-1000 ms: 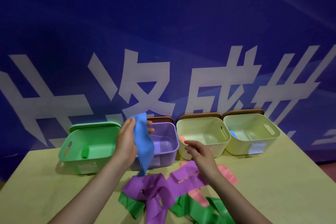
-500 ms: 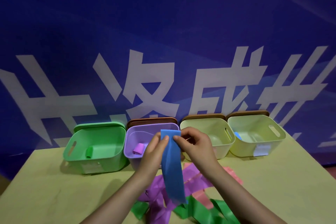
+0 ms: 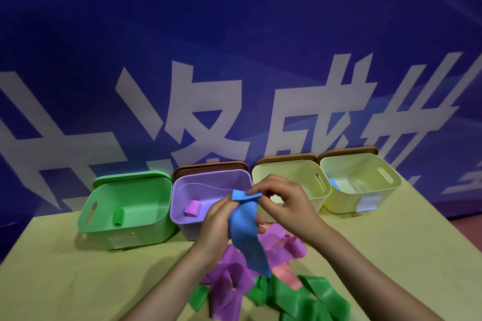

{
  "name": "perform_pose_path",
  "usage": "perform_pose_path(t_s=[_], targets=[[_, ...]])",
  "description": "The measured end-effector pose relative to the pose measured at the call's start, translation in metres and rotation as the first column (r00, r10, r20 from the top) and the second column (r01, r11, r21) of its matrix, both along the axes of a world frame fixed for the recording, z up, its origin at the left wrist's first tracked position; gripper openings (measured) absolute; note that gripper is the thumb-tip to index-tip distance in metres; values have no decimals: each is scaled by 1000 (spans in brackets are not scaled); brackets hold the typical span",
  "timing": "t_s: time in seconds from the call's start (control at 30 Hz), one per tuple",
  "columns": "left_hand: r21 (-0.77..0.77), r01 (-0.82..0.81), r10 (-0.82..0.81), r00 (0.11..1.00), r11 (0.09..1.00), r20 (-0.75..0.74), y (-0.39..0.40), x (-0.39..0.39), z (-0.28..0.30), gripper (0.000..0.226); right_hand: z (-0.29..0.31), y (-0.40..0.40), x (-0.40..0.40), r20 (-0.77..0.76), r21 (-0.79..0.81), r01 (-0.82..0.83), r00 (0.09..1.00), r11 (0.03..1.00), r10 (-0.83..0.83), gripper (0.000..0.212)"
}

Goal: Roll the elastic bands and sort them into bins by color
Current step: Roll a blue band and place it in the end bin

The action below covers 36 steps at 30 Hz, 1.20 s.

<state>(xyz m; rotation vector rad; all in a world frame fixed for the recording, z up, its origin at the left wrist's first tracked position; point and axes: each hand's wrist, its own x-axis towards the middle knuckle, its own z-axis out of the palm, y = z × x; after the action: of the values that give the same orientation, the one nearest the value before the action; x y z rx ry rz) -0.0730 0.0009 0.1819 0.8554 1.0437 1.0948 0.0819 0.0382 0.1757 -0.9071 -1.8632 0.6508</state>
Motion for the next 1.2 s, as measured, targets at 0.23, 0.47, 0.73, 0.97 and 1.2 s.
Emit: perform_pose_path(t_s=[0.23,0.47,0.73,0.97,1.2], targets=[[-49,71,-66,993,996,98,9,-2,-3,51,-7,11,7,244,160,-24,970,987,-16,24],[76,-15,26,988,997,-152,11,1,-3,24,-6,8,9,65,-102,-71,995,992,78,31],[233,24,89,882,972,-462,15,4,-17,26,-19,3,-6,-100,-401,60,989,914,-109,17],[320,216,50,756,922,-653,17,-1,-21,21,-20,-9,0,-51,-358,169,978,918,-200,20],[357,147,77,835,922,-544,8,10,-21,31,-12,-20,3,-99,-387,111,982,915,-161,31]])
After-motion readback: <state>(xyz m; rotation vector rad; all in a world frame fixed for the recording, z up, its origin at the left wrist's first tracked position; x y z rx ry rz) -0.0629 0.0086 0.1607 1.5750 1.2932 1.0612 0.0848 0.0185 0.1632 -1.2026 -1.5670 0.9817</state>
